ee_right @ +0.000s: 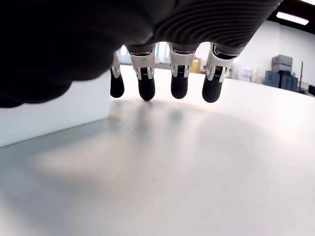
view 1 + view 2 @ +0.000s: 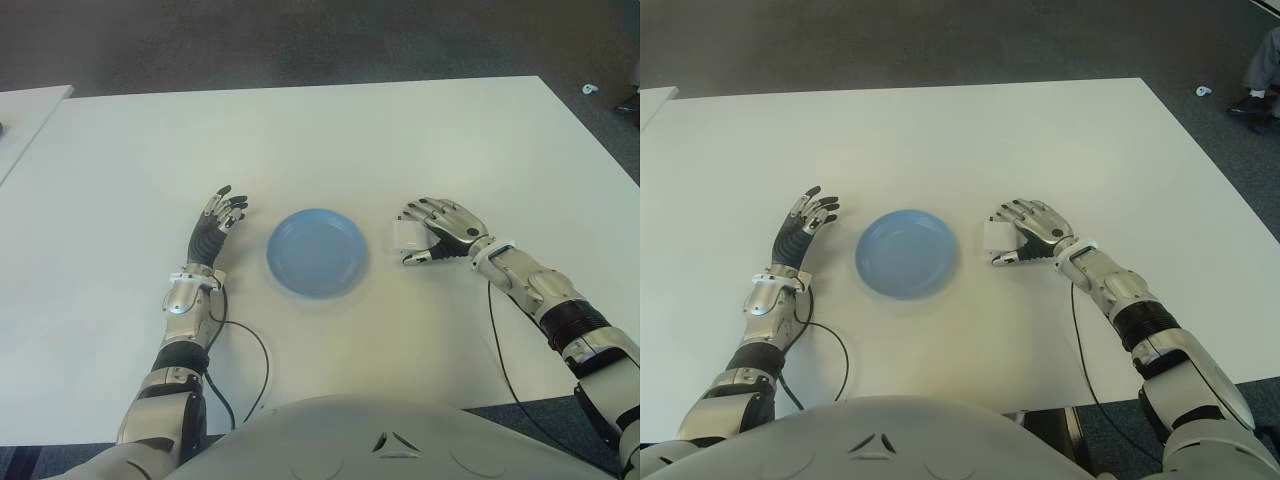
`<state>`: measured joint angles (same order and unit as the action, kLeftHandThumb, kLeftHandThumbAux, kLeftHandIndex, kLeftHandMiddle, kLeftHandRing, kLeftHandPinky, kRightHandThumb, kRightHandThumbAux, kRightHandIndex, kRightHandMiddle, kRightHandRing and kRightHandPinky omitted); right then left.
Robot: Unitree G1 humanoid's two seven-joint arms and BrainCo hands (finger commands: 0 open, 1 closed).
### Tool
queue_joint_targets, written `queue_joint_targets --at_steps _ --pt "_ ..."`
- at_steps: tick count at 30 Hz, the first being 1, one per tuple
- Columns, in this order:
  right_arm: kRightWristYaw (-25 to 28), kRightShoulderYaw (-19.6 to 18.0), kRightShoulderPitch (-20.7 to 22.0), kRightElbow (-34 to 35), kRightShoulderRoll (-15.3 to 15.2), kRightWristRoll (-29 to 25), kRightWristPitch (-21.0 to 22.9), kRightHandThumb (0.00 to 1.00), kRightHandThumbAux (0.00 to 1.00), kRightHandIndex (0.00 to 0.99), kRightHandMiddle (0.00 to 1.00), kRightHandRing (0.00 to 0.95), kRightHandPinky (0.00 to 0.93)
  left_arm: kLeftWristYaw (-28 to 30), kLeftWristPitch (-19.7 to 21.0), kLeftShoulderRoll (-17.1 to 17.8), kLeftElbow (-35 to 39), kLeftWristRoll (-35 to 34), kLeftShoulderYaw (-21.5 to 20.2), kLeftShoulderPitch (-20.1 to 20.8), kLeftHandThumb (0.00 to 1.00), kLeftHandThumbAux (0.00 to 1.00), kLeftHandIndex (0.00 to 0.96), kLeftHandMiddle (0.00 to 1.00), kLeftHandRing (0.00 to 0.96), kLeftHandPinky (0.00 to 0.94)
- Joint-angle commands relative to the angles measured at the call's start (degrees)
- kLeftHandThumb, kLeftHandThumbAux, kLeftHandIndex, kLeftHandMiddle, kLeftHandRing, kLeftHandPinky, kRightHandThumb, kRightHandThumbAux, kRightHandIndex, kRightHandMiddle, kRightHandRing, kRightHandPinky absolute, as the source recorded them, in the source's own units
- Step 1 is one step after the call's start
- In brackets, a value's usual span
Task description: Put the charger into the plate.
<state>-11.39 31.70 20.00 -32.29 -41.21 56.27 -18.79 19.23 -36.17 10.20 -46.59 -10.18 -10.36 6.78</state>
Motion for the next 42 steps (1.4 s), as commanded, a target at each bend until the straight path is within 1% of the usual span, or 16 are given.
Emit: queue_joint_targets --at_steps 1,16,29,33,34,37,38,39,40,41,42 --pt "1.9 2.6 -2.0 -2.3 1.2 1.7 0.7 0.337 0.135 0.0 0.0 0.0 0.0 0.7 4.4 -1.8 -3.1 0.2 0.7 -5.7 0.0 0.479 0.106 0.24 0.231 0.221" --pt "2.3 3.8 -1.5 -3.5 2.0 1.7 2.0 0.345 0.139 0.0 0.0 0.0 0.0 0.5 4.2 -1.9 -2.2 0.4 0.9 -6.2 0.0 0.483 0.114 0.25 0.237 0.224" --pt "2.4 4.0 -1.4 -3.1 1.2 1.8 1.4 0.332 0.14 0.0 0.0 0.0 0.0 0.6 4.5 -1.9 -1.8 0.5 1.1 -6.4 0.0 0.475 0.099 0.241 0.233 0.223" --pt "2.5 3.8 -1.4 -2.7 0.9 1.4 1.0 0.343 0.161 0.0 0.0 0.0 0.0 0.6 4.6 -1.9 -1.6 0.4 1.1 -6.5 0.0 0.474 0.1 0.242 0.234 0.225" --pt "2.3 3.8 -1.4 -2.7 0.8 1.4 0.9 0.353 0.185 0.0 0.0 0.0 0.0 0.6 4.6 -1.9 -1.6 0.4 1.1 -6.5 0.0 0.474 0.103 0.243 0.235 0.225" --pt "1.5 3.7 -1.5 -2.7 0.8 1.3 0.9 0.366 0.215 0.0 0.0 0.0 0.0 0.6 4.6 -2.0 -1.5 0.3 1.1 -6.5 0.0 0.474 0.107 0.245 0.236 0.226" --pt "0.9 3.6 -1.6 -2.7 0.9 1.4 0.9 0.372 0.232 0.006 0.011 0.009 0.015 0.6 4.6 -2.0 -1.5 0.3 1.0 -6.5 0.0 0.474 0.108 0.245 0.236 0.226" --pt "-0.8 3.4 -1.6 -2.9 1.0 1.5 1.0 0.382 0.258 0.015 0.028 0.024 0.037 0.6 4.6 -2.1 -1.5 0.3 1.0 -6.5 0.0 0.474 0.11 0.246 0.237 0.226" --pt "-2.0 3.2 -1.6 -3.1 1.1 1.6 1.0 0.425 0.308 0.093 0.146 0.16 0.208 0.6 4.6 -2.1 -1.5 0.2 1.0 -6.5 0.0 0.475 0.112 0.248 0.237 0.225" --pt "-4.1 3.2 -1.3 -4.0 1.3 1.7 0.8 0.44 0.325 0.122 0.189 0.209 0.27 0.6 4.6 -2.1 -1.4 0.2 1.0 -6.6 0.0 0.476 0.113 0.248 0.237 0.224" --pt "-5.5 3.2 -1.1 -4.7 1.5 1.8 0.6 0.515 0.396 0.228 0.332 0.334 0.398 0.6 4.6 -2.2 -1.4 0.2 1.0 -6.6 0.0 0.477 0.114 0.249 0.237 0.223"
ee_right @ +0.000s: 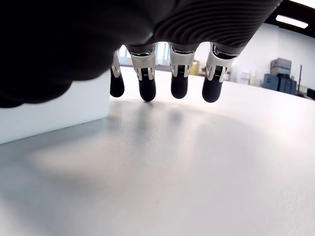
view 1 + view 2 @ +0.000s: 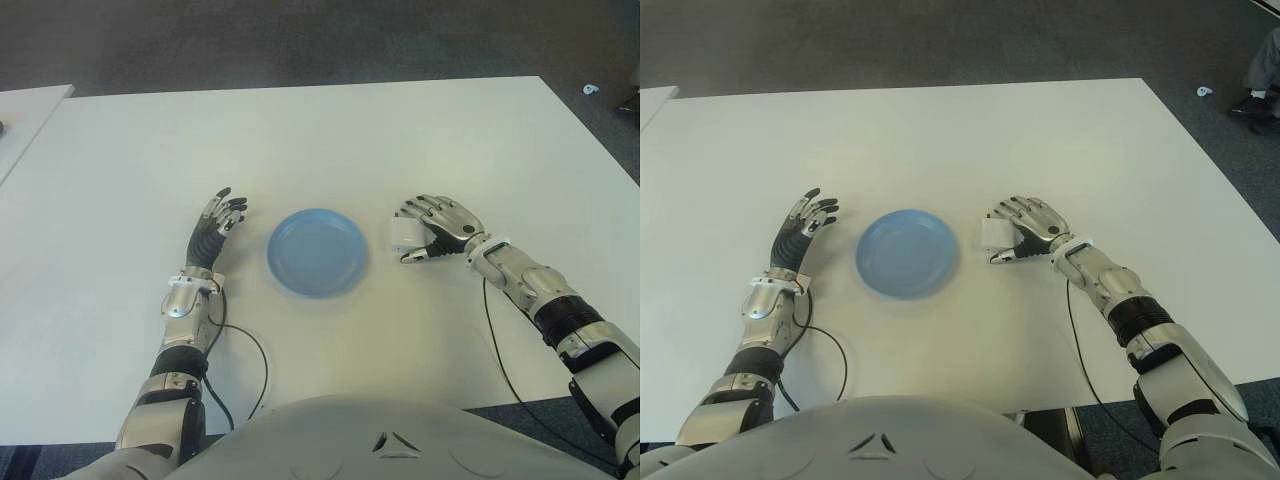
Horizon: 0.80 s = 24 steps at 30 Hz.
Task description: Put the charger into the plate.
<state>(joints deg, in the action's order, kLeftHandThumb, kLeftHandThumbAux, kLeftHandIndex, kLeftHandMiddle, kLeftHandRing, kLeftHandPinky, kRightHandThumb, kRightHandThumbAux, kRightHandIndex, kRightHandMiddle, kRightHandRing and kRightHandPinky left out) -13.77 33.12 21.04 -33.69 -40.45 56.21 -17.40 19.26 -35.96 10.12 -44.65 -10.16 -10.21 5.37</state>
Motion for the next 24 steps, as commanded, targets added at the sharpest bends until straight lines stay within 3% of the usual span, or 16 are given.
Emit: queue_joint_targets --at_steps 1,2,4,7,13,24 --pt "-4.0 1.8 -1.9 -3.9 0.9 1.8 -0.9 0.565 0.44 0.297 0.424 0.414 0.48 0.6 4.4 -2.1 -3.3 0.2 0.8 -5.2 0.0 0.478 0.115 0.249 0.236 0.222" --pt "-5.6 1.9 -1.8 -4.8 1.0 1.9 -1.3 0.583 0.456 0.322 0.456 0.443 0.509 0.6 4.4 -2.1 -3.2 0.2 0.9 -5.2 0.0 0.478 0.115 0.249 0.236 0.222" --pt "-9.3 1.7 -1.8 -5.8 1.5 1.9 -1.3 0.739 0.585 0.375 0.484 0.552 0.621 0.6 4.4 -2.1 -3.1 0.3 0.9 -5.3 0.0 0.479 0.115 0.251 0.237 0.221" --pt "-13.3 1.5 -1.9 -6.9 2.3 1.8 -0.5 0.815 0.645 0.404 0.498 0.652 0.724 0.5 4.5 -2.1 -2.8 0.3 1.0 -5.4 0.0 0.479 0.113 0.251 0.237 0.22" --pt "-15.9 0.6 -2.2 -8.4 3.5 -0.3 -0.4 0.851 0.672 0.404 0.532 0.78 0.817 0.1 4.5 -2.3 -2.6 0.6 1.1 -5.5 0.0 0.478 0.111 0.252 0.238 0.217" --pt "-16.2 -0.1 -3.2 -7.6 3.8 -2.7 -1.9 0.856 0.675 0.403 0.546 0.855 0.85 0.0 4.9 -2.4 -2.3 0.5 1.0 -5.7 0.0 0.48 0.113 0.254 0.24 0.22"
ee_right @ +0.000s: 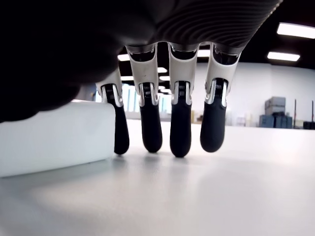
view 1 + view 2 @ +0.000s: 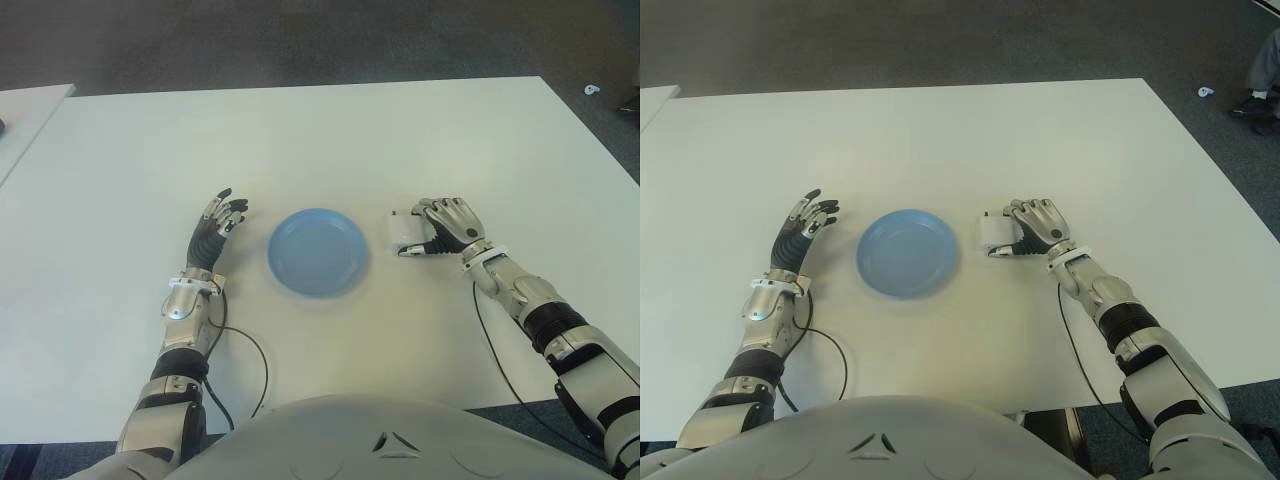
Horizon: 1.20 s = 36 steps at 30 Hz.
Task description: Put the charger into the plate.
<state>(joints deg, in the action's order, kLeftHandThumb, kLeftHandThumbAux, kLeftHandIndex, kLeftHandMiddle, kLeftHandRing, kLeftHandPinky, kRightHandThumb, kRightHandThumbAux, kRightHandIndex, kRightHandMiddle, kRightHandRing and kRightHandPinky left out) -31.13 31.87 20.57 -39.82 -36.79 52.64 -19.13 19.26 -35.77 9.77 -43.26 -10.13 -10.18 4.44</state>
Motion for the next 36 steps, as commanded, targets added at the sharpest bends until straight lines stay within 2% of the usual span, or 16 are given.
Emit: queue_joint_targets --at_steps 1,36 --pt "0.8 1.5 -2.7 -1.4 0.0 1.4 -0.2 0.856 0.675 0.403 0.546 0.857 0.851 -0.1 4.7 -2.1 -3.6 0.5 1.0 -4.7 0.0 0.481 0.113 0.254 0.24 0.22" --pt "-4.1 5.8 -1.0 -2.7 -2.7 5.7 -3.0 0.856 0.675 0.403 0.546 0.859 0.851 -0.1 4.5 -2.5 -2.4 0.5 1.1 -5.6 0.0 0.475 0.119 0.258 0.244 0.221"
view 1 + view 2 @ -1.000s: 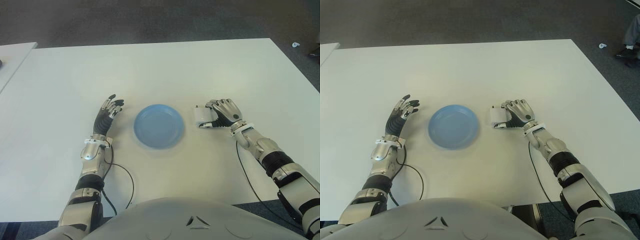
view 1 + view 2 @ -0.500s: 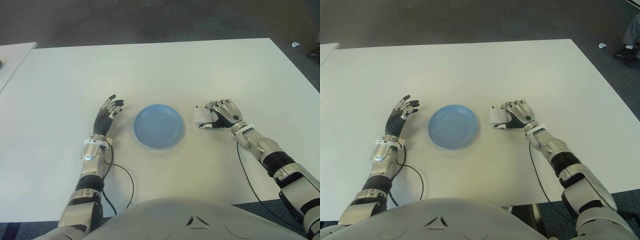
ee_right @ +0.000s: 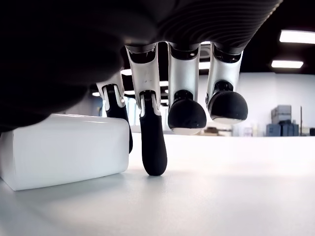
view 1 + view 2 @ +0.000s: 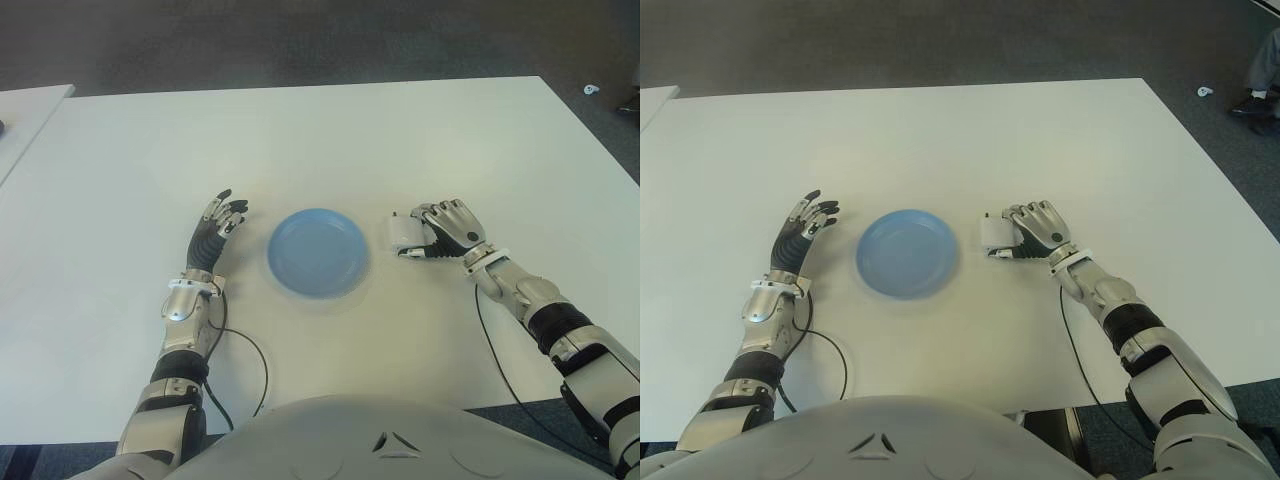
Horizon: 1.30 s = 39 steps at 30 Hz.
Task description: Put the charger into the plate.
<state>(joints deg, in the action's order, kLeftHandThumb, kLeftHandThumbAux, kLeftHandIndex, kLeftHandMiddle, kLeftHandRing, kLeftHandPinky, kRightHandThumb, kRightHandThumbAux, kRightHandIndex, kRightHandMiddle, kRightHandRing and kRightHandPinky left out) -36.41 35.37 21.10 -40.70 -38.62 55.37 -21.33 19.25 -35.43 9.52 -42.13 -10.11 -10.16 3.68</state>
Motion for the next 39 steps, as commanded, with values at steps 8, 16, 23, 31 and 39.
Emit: queue_joint_targets --at_steps 8,16,23,31,39 --pt "1.7 0.1 -1.0 2.0 -1.7 1.4 -0.2 0.856 0.676 0.402 0.545 0.857 0.846 -0.1 4.4 -2.3 -3.5 0.5 1.1 -4.8 0.0 0.479 0.125 0.256 0.244 0.227" --pt "10.6 -6.3 -2.0 12.4 -3.0 -5.4 -0.5 0.855 0.677 0.4 0.543 0.854 0.837 -0.2 4.4 -2.2 -4.2 0.7 1.0 -4.5 0.0 0.48 0.124 0.251 0.243 0.231" --pt "18.7 -10.0 -3.2 18.8 -2.9 -8.8 0.3 0.854 0.677 0.4 0.544 0.849 0.811 -0.5 4.3 -2.5 -4.2 0.7 1.0 -4.3 0.0 0.482 0.13 0.259 0.245 0.225" --pt "24.6 -13.3 -3.8 24.3 -2.7 -9.6 1.4 0.855 0.676 0.403 0.547 0.852 0.814 -0.4 4.6 -2.6 -4.4 0.7 1.0 -4.1 0.0 0.48 0.129 0.26 0.246 0.224" --pt "28.1 -15.6 -3.8 28.0 -2.1 -9.4 2.9 0.857 0.675 0.405 0.548 0.857 0.83 -0.3 5.0 -2.2 -5.2 0.8 1.0 -3.5 0.0 0.475 0.129 0.245 0.237 0.23"
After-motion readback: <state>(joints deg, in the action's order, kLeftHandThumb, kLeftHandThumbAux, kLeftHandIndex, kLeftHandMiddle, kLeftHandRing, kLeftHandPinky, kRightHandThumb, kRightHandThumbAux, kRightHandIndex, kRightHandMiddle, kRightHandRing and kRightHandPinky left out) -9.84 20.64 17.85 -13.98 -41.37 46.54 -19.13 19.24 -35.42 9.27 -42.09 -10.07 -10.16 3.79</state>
